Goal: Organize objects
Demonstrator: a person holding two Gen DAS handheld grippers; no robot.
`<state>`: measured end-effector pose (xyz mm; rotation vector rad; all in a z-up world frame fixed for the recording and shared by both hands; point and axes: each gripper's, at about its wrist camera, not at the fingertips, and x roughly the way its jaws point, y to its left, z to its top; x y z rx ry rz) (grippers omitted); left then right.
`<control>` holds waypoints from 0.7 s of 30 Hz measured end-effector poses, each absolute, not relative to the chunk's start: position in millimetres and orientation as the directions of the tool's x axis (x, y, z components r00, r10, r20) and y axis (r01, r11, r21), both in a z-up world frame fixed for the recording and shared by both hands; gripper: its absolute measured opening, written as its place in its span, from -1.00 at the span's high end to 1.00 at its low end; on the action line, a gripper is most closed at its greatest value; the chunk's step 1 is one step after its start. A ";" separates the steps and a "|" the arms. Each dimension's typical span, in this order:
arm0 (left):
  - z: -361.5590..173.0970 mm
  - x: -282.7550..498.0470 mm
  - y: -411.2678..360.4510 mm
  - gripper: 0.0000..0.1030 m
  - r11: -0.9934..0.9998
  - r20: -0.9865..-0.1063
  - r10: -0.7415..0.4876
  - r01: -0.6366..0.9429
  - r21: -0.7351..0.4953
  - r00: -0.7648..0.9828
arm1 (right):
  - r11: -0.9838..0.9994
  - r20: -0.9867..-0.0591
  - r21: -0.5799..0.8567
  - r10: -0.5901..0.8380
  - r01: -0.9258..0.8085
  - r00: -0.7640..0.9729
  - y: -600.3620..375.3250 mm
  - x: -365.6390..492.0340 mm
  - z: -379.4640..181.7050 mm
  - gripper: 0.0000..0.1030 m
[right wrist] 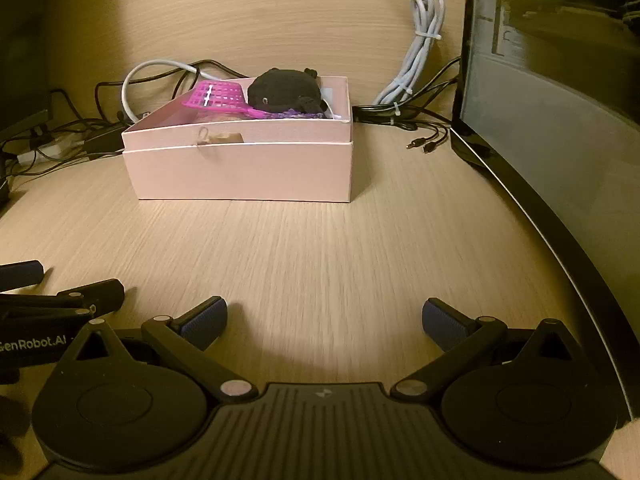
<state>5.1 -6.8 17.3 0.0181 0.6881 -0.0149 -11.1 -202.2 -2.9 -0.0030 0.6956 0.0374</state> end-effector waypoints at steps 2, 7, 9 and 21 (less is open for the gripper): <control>17.2 5.3 -6.7 -0.93 1.000 -0.635 -0.007 0.020 0.013 0.772 | 0.999 -0.641 0.009 0.033 -0.035 0.767 -202.2 -9.3 -2.8 -1.00; 17.2 5.4 -7.0 -0.93 1.000 -0.635 -0.007 0.020 0.013 0.772 | 0.999 -0.641 0.009 0.033 -0.036 0.767 -202.3 -9.4 -2.6 -1.00; 17.2 5.4 -7.1 -0.93 1.000 -0.635 -0.007 0.019 0.013 0.773 | 0.999 -0.641 0.009 0.033 -0.036 0.767 -202.3 -9.4 -2.6 -1.00; 17.4 5.9 -7.5 -0.92 1.000 -0.635 -0.007 0.018 0.012 0.773 | 0.999 -0.641 0.009 0.034 -0.036 0.767 -202.3 -9.5 -2.8 -1.00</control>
